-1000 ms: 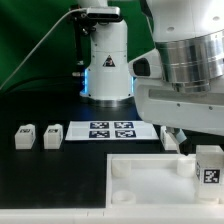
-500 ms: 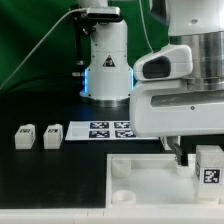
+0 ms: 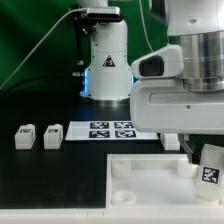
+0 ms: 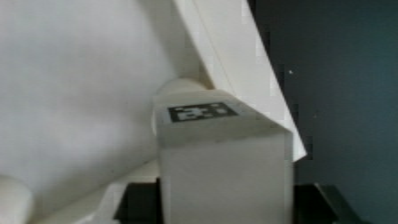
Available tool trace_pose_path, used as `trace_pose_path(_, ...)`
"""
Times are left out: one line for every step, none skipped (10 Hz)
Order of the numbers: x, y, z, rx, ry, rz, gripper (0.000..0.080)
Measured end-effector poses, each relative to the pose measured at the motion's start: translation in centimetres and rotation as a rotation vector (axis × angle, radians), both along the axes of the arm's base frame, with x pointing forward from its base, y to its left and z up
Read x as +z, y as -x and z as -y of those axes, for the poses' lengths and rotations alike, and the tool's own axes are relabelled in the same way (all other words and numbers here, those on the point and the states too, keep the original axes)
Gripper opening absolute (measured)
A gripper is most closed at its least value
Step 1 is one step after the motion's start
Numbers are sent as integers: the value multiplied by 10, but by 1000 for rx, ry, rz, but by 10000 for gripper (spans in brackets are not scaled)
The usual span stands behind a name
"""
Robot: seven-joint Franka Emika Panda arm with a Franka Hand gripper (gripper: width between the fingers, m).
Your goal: Assemble one leg
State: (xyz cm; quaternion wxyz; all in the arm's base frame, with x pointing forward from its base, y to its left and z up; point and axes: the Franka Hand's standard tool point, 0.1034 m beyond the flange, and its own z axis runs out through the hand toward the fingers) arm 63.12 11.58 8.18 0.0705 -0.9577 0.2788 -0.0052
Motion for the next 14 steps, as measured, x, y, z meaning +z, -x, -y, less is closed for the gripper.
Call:
trace_pose_path(0,0,2,-117,-8,-18,310)
trace_pose_path(0,-1,4,-255,-27,-37,310)
trace_pose_path(-2,0,5,-449,-47,-60,310)
trace_pose_path(-3,0,8,-645,-78,-78,310)
trace_pose_path(-3,2,10,-849,-118,-99,310)
trace_pose_path(-4,4,11,-1040,-163,-108,310)
trace_pose_path(-4,5,11,-1055,-167,-107,310)
trace_pose_path(-4,5,11,-1057,-167,-108,310)
trace_pose_path(-4,5,11,-1025,-163,-103,393)
trace_pose_path(-5,5,10,-975,-159,-93,532)
trace_pose_path(-7,5,6,-880,-155,-49,613)
trace_pose_path(-7,7,-1,-724,-131,-30,613)
trace_pose_path(-4,6,-6,-555,-98,-19,642)
trace_pose_path(-5,5,-3,-514,-95,-4,648)
